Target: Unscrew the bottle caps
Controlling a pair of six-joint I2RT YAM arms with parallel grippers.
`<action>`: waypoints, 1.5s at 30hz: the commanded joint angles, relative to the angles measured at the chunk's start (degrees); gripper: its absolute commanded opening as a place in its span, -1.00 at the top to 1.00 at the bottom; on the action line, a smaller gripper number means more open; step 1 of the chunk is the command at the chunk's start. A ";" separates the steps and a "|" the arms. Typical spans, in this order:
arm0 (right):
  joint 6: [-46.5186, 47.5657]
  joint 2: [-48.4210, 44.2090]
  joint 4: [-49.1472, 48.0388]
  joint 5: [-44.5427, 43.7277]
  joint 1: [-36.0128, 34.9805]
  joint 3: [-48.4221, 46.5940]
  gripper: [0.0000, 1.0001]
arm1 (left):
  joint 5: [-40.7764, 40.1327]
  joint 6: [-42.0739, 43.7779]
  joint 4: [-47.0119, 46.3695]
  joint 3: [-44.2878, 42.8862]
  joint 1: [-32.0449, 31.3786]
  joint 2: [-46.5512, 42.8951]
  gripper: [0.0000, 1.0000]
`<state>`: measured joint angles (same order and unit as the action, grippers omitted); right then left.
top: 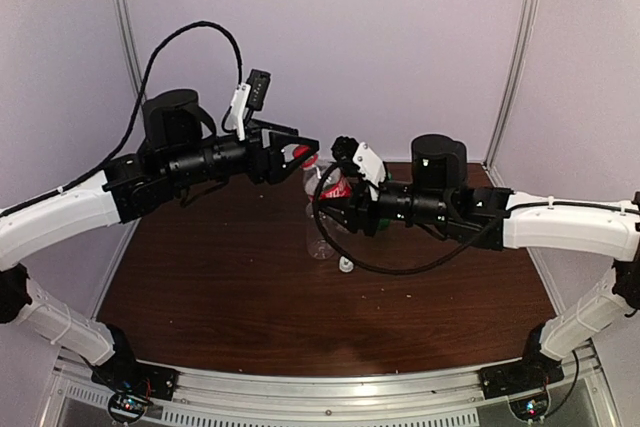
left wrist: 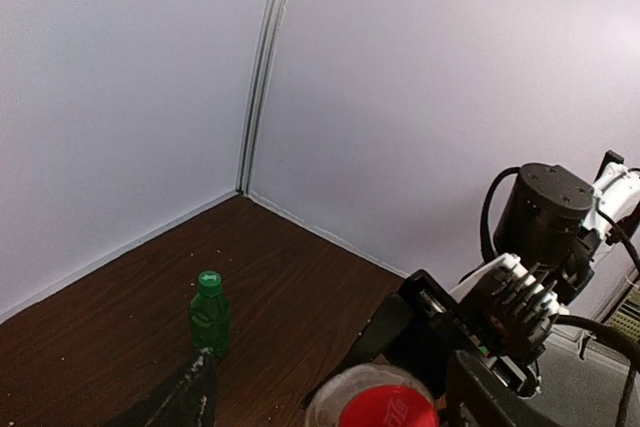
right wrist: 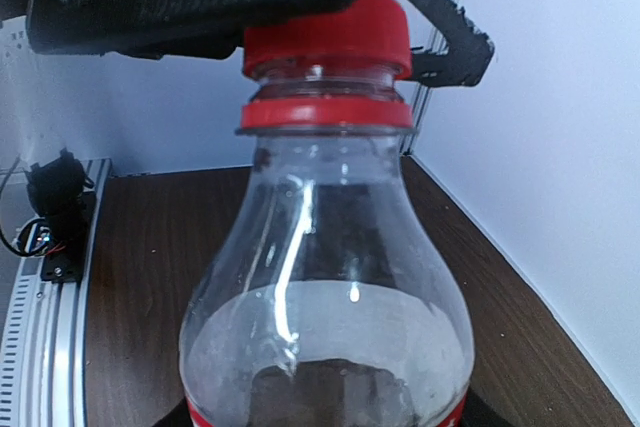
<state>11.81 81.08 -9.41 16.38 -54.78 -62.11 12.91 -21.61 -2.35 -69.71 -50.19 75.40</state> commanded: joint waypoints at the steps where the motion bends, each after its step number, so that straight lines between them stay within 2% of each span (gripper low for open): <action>1: 1.02 -2.82 3.18 12.25 1.37 -0.08 -0.09 | 11.45 6.09 -2.63 1.66 1.56 -4.92 -0.66; 6: 1.04 -2.09 7.19 26.53 2.94 -2.46 -0.12 | 24.78 10.22 -2.92 2.71 3.37 -7.04 -0.77; 14: -0.99 3.41 11.45 42.55 3.63 -8.56 -0.13 | 38.86 12.21 -6.98 3.28 3.48 -4.71 -0.75; 19: -2.95 6.15 10.61 49.15 3.90 -10.57 -0.11 | 44.05 11.72 -10.36 3.78 3.50 -3.02 -0.56; 23: -4.58 7.33 9.60 52.53 4.19 -11.18 -0.10 | 47.00 10.54 -11.50 3.45 3.52 -1.27 -0.28; 27: -6.06 7.35 7.50 53.90 4.67 -10.95 -0.09 | 48.45 10.10 -11.84 3.53 3.52 -0.69 0.00; 31: -7.12 7.09 5.75 54.38 5.36 -10.29 -0.08 | 48.47 10.05 -11.80 3.68 3.52 -0.69 0.13; 35: -7.59 6.73 5.13 53.52 5.72 -9.85 -0.07 | 47.47 9.61 -11.83 3.71 3.52 -0.47 0.36; 39: -7.10 5.55 5.38 48.74 6.00 -8.87 -0.03 | 44.15 8.18 -12.05 3.71 3.52 -0.78 0.61; 45: -5.50 3.24 7.57 33.24 6.09 -8.19 -0.03 | 32.10 4.71 -11.22 3.39 3.49 -1.55 0.64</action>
<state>6.28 87.22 -1.85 63.53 -49.25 -70.76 54.41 -13.93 -12.05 -66.22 -46.78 74.56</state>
